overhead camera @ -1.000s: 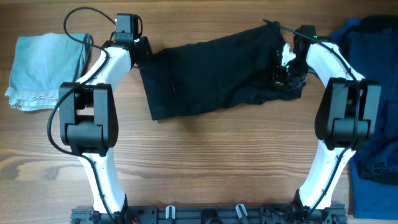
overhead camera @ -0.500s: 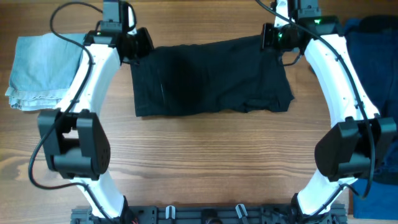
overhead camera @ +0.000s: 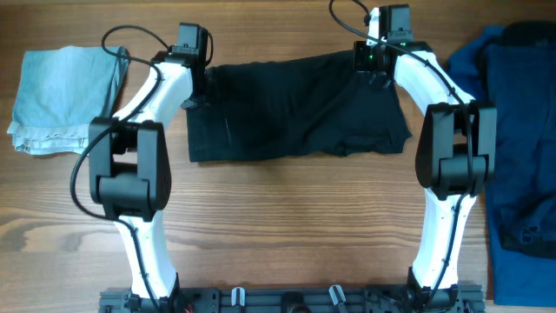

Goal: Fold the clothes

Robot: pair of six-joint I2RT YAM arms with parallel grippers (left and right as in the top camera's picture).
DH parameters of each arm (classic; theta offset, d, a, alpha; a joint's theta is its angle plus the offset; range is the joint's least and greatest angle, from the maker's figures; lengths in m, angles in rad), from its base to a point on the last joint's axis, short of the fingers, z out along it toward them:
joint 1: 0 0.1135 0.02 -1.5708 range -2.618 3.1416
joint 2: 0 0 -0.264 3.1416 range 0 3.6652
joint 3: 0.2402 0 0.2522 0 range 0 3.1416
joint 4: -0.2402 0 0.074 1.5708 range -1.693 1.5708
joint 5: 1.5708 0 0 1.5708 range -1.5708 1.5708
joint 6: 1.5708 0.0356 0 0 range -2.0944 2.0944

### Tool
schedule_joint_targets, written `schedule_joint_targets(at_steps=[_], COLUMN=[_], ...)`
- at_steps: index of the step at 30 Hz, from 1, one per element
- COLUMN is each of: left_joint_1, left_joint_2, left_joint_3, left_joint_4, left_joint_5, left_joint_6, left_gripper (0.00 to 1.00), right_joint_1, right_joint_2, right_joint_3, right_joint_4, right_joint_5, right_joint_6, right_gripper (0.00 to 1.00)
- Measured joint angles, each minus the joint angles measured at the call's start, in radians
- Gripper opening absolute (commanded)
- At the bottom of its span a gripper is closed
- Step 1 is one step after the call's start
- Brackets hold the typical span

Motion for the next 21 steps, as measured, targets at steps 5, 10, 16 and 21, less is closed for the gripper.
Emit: schedule_joint_targets(at_steps=[5,10,16,21], left_joint_1=[0.0,-0.01,-0.108,-0.201], left_joint_2=[0.029,-0.027,-0.224,-0.101], left_joint_3=[0.005,0.046,0.111,0.105], left_joint_4=[0.018,0.034,0.136,0.203], left_joint_5=[-0.018,-0.029,0.159,0.246], left_joint_6=[0.004,0.005,0.001,-0.001], left_gripper=[0.04,0.04,0.04,0.04], right_joint_1=[0.0,0.0,0.034,0.132], right_joint_2=[0.013,-0.081,-0.418,-0.406], right_joint_3=[0.0,-0.003,0.014,-0.036], right_joint_4=[0.033,-0.025,-0.357,-0.519], right_joint_5=[0.028,-0.014,-0.309,-0.352], right_joint_6=[0.003,0.007,0.018,0.018], right_gripper=[0.14,0.07,0.04,0.04])
